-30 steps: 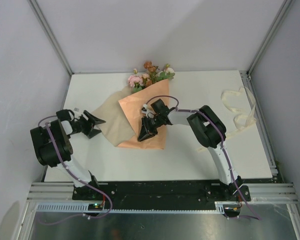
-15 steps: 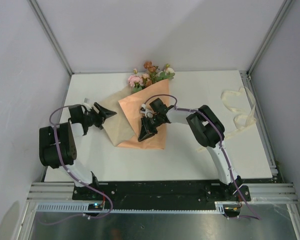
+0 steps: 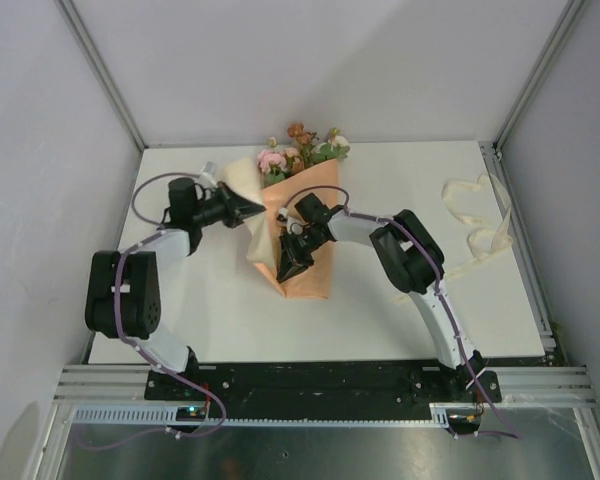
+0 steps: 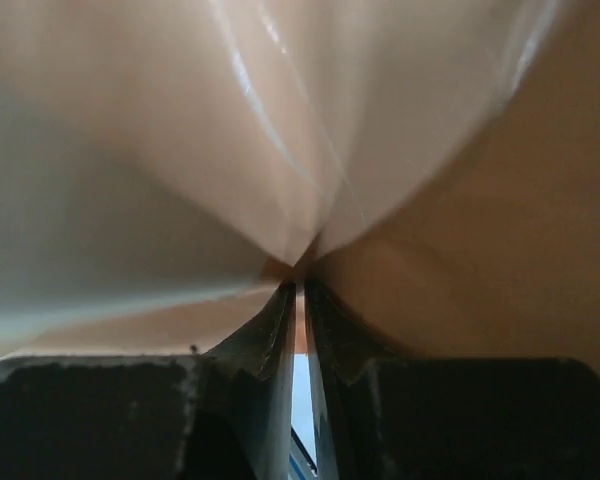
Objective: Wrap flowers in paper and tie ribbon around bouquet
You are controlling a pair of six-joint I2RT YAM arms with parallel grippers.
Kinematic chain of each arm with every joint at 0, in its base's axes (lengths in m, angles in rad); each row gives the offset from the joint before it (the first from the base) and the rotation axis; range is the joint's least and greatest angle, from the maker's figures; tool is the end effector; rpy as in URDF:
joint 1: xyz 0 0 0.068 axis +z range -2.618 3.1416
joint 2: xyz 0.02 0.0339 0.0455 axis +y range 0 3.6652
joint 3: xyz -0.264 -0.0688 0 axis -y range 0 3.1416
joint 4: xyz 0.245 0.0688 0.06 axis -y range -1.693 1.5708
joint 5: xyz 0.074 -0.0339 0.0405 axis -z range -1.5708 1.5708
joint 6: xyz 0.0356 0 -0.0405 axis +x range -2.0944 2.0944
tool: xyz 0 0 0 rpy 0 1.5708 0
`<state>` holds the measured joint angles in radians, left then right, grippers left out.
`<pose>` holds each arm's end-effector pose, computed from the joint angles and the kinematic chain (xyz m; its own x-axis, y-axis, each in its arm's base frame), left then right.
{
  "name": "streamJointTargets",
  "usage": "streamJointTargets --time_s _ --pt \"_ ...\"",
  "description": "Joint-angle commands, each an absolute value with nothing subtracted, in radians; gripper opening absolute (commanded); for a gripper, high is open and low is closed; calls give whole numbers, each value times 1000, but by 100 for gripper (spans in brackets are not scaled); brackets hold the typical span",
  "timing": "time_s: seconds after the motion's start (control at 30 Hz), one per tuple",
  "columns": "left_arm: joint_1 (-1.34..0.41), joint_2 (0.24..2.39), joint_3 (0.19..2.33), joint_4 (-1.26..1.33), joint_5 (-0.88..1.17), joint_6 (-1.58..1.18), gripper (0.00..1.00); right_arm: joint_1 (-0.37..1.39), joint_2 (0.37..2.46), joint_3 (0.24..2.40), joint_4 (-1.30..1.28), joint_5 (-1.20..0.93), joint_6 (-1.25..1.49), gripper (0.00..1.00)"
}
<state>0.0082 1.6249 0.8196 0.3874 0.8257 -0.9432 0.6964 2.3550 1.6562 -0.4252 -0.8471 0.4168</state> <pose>0.3372 -0.0234 0.2022 -0.7775 -0.5552 -0.2952 0.0627 0.3987 -0.9149 0.3471 0.3250 0.1007 -0.9051 -0.4074 -0.1215 -0.3354 0.5088 0.7929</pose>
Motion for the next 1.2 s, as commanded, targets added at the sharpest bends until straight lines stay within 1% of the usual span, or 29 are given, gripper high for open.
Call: streamJointTargets --time_s 0.0,0.2,0.33,0.4,0.47,0.63,0.8,0.97,1.17 --pt "-127 1642 947 435 870 -964 0 715 2456 1656 -555 -669 321 14" --pt "-234 1718 1030 426 861 -942 0 711 2495 1698 -607 -700 293 11" --pt "-237 1729 1027 405 849 -925 0 704 2498 1710 -618 -736 291 10" --pt "-226 1718 1013 389 834 -913 0 698 2483 1708 -604 -766 294 11" --pt "-209 1704 997 380 821 -909 0 690 2456 1692 -582 -800 306 15" --pt "-182 1681 974 351 797 -889 1 655 2316 1587 -395 -905 394 32" --pt "-181 1686 977 322 772 -879 1 629 2196 1463 -185 -962 517 41" --pt "-194 1706 998 299 754 -879 0 618 2144 1400 -67 -1008 595 45" --pt "-226 1731 1026 284 733 -874 0 582 2083 1341 -61 -1033 614 45"
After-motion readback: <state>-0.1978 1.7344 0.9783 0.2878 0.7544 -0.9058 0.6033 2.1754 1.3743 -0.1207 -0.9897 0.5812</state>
